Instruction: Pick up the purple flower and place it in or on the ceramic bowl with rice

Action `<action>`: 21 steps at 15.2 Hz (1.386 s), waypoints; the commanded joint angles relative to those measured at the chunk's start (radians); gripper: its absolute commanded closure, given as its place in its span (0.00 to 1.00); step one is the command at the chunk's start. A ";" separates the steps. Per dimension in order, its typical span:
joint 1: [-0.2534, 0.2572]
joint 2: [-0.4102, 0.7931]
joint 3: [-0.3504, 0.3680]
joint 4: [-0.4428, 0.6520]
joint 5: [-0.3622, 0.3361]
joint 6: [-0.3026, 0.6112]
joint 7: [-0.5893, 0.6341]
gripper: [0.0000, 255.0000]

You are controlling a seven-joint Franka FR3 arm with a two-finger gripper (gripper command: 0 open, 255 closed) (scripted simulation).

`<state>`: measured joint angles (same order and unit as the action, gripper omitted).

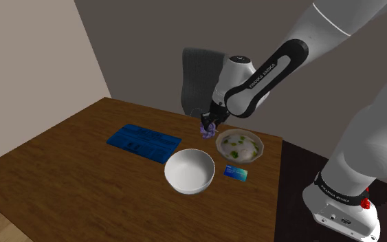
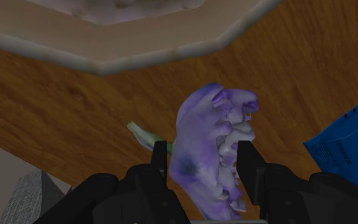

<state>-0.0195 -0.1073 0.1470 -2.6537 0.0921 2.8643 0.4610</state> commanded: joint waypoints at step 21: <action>0.003 -0.235 -0.014 0.117 0.007 -0.351 0.001 1.00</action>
<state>-0.0167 -0.3342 0.1325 -2.5467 0.0996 2.5309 0.4594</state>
